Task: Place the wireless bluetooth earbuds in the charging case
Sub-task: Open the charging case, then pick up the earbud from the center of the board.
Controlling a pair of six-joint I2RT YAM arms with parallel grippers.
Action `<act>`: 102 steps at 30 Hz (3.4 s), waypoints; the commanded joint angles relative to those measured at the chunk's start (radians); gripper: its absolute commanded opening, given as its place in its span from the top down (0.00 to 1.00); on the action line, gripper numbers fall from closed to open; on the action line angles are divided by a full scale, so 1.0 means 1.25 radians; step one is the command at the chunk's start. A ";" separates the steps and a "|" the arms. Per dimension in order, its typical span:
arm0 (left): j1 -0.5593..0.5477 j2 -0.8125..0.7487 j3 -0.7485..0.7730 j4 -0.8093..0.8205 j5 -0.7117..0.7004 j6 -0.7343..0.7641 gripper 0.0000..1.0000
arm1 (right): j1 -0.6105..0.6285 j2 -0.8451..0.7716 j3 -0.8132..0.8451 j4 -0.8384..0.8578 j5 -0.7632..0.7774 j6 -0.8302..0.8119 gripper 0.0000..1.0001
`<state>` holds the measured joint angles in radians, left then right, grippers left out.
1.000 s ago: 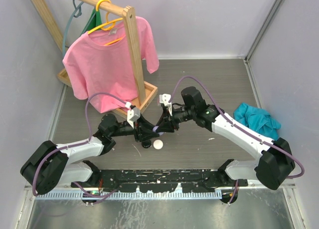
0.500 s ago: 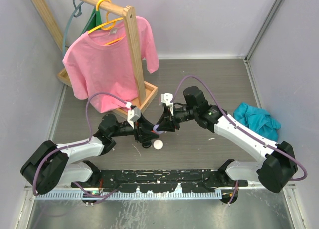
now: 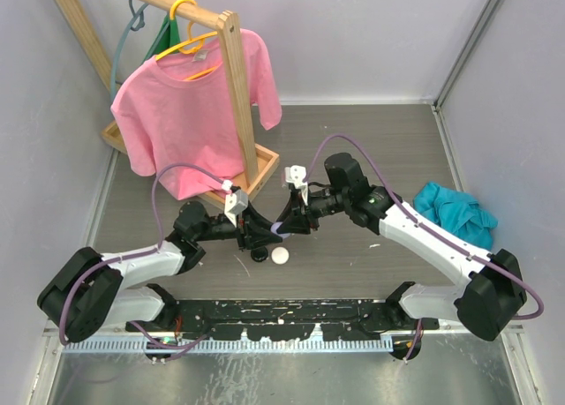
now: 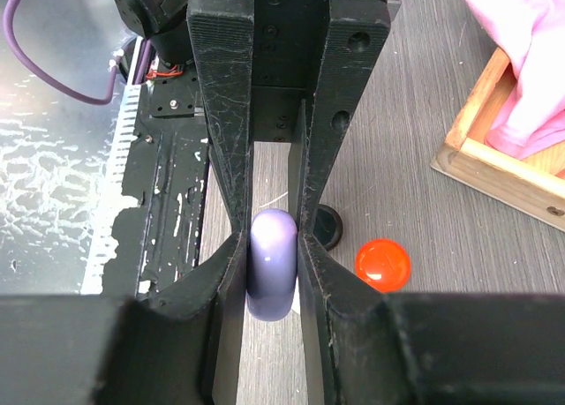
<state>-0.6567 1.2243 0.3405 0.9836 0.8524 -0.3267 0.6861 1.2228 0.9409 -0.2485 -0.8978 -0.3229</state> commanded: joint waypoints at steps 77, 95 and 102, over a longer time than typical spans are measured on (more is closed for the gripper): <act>-0.013 -0.124 -0.064 -0.043 -0.271 0.232 1.00 | -0.078 0.362 0.113 -0.111 0.618 0.233 0.55; -0.012 -0.116 -0.056 -0.043 -0.249 0.225 1.00 | -0.079 0.409 0.111 -0.168 0.622 0.233 0.49; -0.013 -0.118 -0.055 -0.045 -0.245 0.221 1.00 | -0.078 0.408 0.100 -0.183 0.598 0.246 0.50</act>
<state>-0.6697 1.0805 0.2432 0.8917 0.5285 -0.0593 0.5915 1.7390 1.0637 -0.4606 -0.1188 -0.0238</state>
